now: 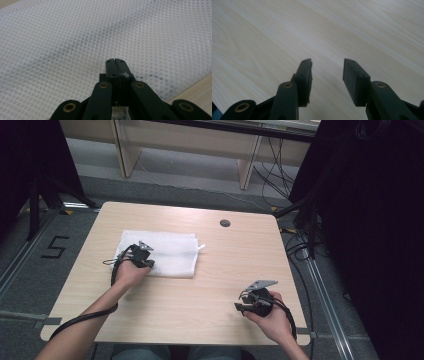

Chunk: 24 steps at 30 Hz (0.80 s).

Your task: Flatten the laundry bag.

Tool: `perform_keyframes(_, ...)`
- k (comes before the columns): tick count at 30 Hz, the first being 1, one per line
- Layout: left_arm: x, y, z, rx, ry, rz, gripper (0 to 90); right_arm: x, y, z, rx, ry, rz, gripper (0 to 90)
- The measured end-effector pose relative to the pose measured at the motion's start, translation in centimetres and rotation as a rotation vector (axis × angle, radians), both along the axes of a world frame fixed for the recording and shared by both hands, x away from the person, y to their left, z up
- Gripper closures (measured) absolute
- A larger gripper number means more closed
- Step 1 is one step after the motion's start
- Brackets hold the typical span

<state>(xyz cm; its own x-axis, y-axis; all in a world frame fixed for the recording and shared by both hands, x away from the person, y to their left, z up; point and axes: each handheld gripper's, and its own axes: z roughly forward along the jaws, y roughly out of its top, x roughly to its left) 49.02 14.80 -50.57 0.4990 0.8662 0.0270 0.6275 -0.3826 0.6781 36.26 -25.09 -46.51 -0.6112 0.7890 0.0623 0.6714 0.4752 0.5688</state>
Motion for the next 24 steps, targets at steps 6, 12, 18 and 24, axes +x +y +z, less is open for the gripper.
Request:
perform_keyframes(6, -0.1, -0.8, -0.1, 0.052, -0.016, -0.064, 90.0, 0.0, 0.1, -0.2, -0.001, -0.01, 0.009, 59.4)
perform_keyframes(12, -0.8, -1.9, 0.1, 0.099, -0.023, -0.142, 90.0, 0.0, 0.3, 0.0, 0.002, 0.002, 0.007, 59.4)
perform_keyframes(18, -2.1, -3.4, 0.1, 0.188, -0.093, -0.239, 90.0, 0.1, 0.4, -0.2, -0.004, -0.007, 0.02, 59.3)
perform_keyframes(24, -3.0, -4.2, 0.1, 0.193, -0.093, -0.283, 90.0, 0.0, 0.6, -0.2, 0.0, -0.006, 0.027, 59.3)
